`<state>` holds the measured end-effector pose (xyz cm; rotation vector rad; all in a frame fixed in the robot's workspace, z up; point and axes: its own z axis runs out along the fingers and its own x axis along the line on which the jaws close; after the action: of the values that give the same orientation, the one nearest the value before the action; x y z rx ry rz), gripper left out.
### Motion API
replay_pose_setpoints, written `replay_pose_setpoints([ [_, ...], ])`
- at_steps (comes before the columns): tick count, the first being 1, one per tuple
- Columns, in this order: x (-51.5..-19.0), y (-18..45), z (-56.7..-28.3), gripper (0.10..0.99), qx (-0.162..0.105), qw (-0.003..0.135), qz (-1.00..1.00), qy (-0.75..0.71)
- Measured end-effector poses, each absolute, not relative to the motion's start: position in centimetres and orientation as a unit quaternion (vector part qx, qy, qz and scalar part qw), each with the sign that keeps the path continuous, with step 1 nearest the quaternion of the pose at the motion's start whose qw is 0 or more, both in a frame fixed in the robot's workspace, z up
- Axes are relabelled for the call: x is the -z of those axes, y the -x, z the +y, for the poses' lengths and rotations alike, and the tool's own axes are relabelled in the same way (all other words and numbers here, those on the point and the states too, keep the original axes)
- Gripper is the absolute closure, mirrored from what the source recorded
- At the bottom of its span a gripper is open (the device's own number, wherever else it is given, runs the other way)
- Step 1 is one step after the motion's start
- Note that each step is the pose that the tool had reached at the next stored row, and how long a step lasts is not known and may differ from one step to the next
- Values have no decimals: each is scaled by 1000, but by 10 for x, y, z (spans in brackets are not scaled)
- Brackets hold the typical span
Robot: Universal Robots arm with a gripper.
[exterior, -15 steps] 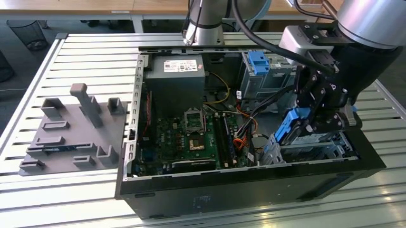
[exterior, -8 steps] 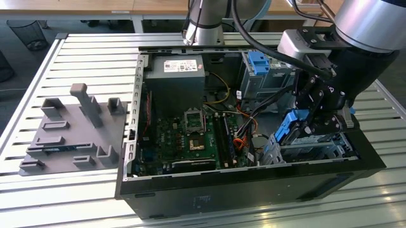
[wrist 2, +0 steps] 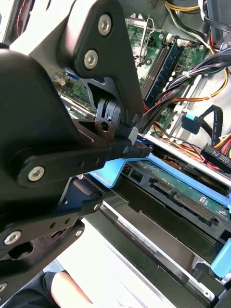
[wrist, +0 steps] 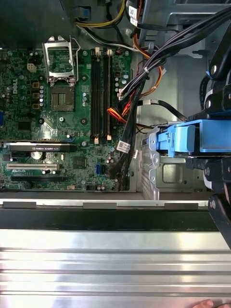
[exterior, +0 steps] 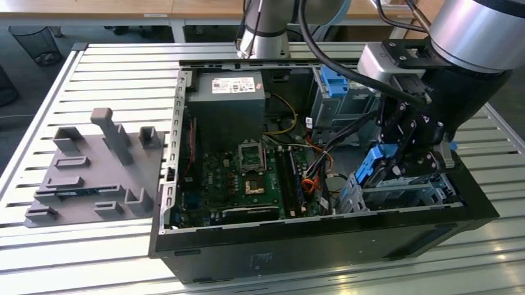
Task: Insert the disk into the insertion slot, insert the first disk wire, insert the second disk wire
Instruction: 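Insert the disk into the insertion slot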
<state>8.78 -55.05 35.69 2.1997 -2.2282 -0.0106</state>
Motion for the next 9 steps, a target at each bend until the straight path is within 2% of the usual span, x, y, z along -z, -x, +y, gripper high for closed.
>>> replay_pose_setpoints([
  [9, -351, -88, -550, 722, 3, 5, -712, -703],
])
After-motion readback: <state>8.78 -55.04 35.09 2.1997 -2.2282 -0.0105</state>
